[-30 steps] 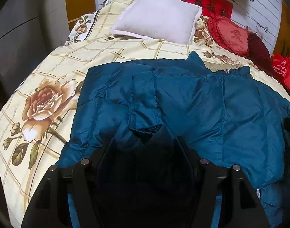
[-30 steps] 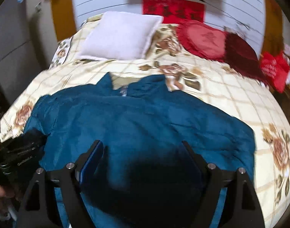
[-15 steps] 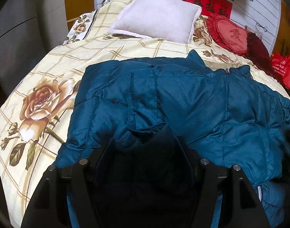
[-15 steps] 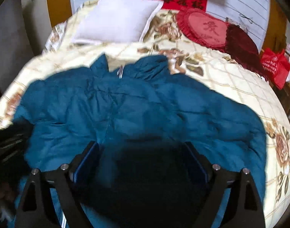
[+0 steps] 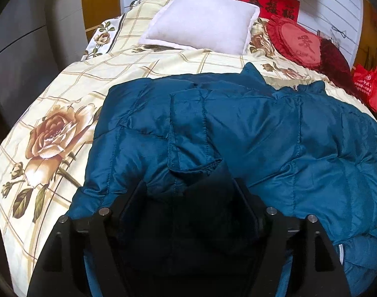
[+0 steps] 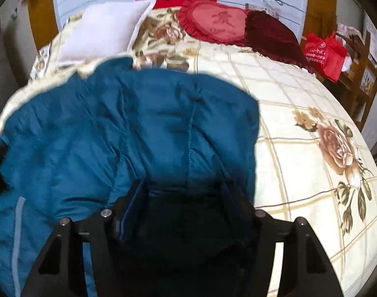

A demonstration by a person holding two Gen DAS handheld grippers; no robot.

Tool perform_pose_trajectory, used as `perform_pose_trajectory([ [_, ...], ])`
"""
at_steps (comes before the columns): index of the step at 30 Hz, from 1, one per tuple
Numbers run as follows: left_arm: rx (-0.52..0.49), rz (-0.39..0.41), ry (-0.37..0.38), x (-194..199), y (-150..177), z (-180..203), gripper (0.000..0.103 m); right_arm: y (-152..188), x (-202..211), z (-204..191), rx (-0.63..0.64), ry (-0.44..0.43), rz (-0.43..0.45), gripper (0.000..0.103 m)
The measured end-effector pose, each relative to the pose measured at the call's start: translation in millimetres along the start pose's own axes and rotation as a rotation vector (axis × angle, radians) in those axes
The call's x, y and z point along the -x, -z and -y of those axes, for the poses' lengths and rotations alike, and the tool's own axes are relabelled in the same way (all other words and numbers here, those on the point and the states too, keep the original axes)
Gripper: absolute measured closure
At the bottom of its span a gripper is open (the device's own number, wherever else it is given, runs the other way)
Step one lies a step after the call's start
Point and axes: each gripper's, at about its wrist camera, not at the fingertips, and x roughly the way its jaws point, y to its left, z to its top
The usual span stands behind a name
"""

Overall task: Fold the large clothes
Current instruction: 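Grasp the jacket side with the right tool and fold it inward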

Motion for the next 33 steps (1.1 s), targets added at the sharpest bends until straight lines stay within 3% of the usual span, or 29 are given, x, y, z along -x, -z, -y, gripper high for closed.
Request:
perform_pose_trajectory([
  [5, 0.009, 0.002, 0.034, 1.0, 0.4, -5.7, 0.049, -6.0, 34.6, 25.6, -0.095, -0.075, 0.036, 0.037],
  [11, 0.023, 0.003, 0.045, 5.6, 2.1, -7.8, 0.049, 0.1, 66.0, 56.4, -0.174, -0.04, 0.081, 0.037],
  [14, 0.018, 0.01, 0.041, 9.2, 5.5, -7.3, 0.049, 0.6, 54.0, 46.3, -0.137, -0.067, 0.03, 0.037],
  [17, 0.013, 0.004, 0.048, 14.2, 6.0, -8.8, 0.049, 7.0, 17.9, 31.2, -0.093, -0.011, -0.074, 0.037],
  [19, 0.009, -0.001, 0.062, 21.8, 7.9, -11.9, 0.049, 10.2, 13.4, 25.3, -0.084, 0.011, -0.063, 0.037],
  [24, -0.012, 0.018, 0.069, 50.6, 22.9, -21.8, 0.049, 16.1, 44.5, 33.9, -0.149, -0.033, -0.034, 0.036],
  [33, -0.053, 0.036, 0.062, 107.5, 53.9, -34.6, 0.049, 56.3, 93.2, 25.0, -0.129, -0.048, -0.029, 0.029],
])
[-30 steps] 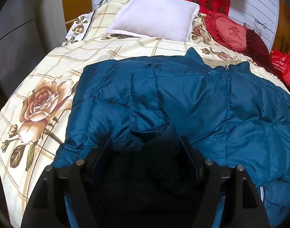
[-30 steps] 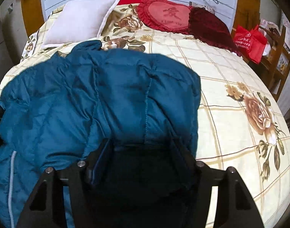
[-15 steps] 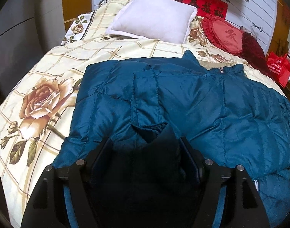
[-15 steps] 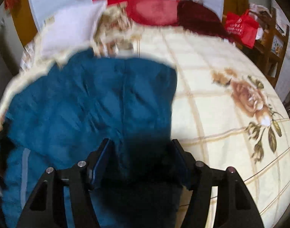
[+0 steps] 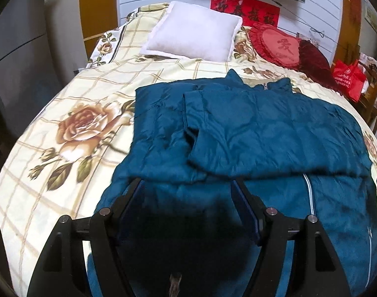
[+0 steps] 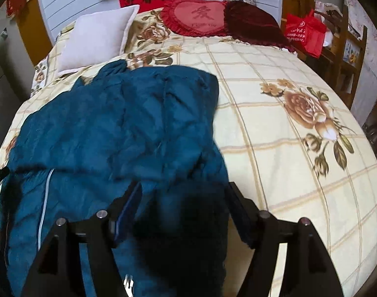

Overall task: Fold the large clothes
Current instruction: 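Grasp the jacket side with the right tool and fold it inward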

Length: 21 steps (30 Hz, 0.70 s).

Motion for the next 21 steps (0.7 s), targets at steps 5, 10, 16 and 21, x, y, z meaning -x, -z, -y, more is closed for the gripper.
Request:
perform_pose_trajectory([
  [5, -0.029, -0.002, 0.003, 26.3, 19.7, -2.3, 0.049, 25.6, 7.4, -0.9, 0.01, -0.011, -0.034, 0.026],
  [10, -0.035, -0.02, 0.004, 42.5, 37.7, -6.2, 0.049, 47.0, 18.9, 4.5, -0.005, -0.01, -0.041, 0.026],
  [16, -0.032, -0.035, 0.005, 57.8, 61.7, -11.9, 0.049, 72.4, 29.0, 10.5, -0.008, 0.0, -0.069, 0.026],
  [21, -0.03, -0.057, 0.004, 61.5, 78.0, -13.9, 0.049, 88.5, 36.3, 13.5, -0.016, -0.001, -0.083, 0.026],
])
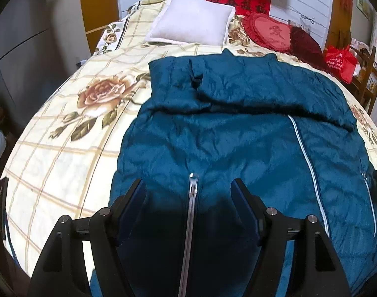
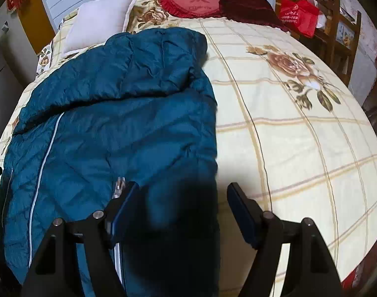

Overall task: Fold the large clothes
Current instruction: 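Grasp the jacket side with the right tool and fold it inward, then move both tools to the jacket hem beside the zipper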

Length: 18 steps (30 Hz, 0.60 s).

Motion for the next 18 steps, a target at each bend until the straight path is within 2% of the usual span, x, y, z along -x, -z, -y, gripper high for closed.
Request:
perform_pose_trajectory([
  [14, -0.014, -0.011, -0.002, 20.7, 34.2, -6.2, 0.049, 35.8, 28.3, -1.0, 0.021, -0.007, -0.007, 0.026],
  [18, -0.018, -0.015, 0.006, 30.6, 43.4, -8.9, 0.049, 48.1, 34.5, -4.2, 0.032, -0.029, -0.022, 0.022],
])
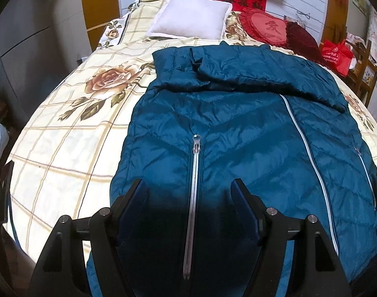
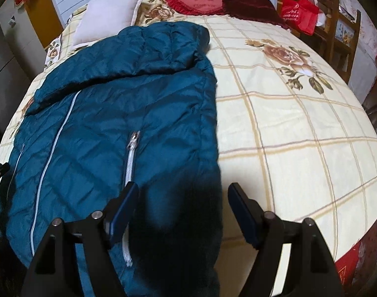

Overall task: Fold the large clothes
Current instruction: 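Move both tools to the jacket hem beside the zipper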

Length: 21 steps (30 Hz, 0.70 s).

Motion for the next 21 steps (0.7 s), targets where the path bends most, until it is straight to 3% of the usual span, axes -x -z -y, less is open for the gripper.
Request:
perform_pose_trajectory([
  [21, -0.007, -0.033, -0.01, 29.3, 39.4, -22.7, 0.049, 43.0, 17.4, -1.2, 0.014, -0.007, -0.044, 0.022],
])
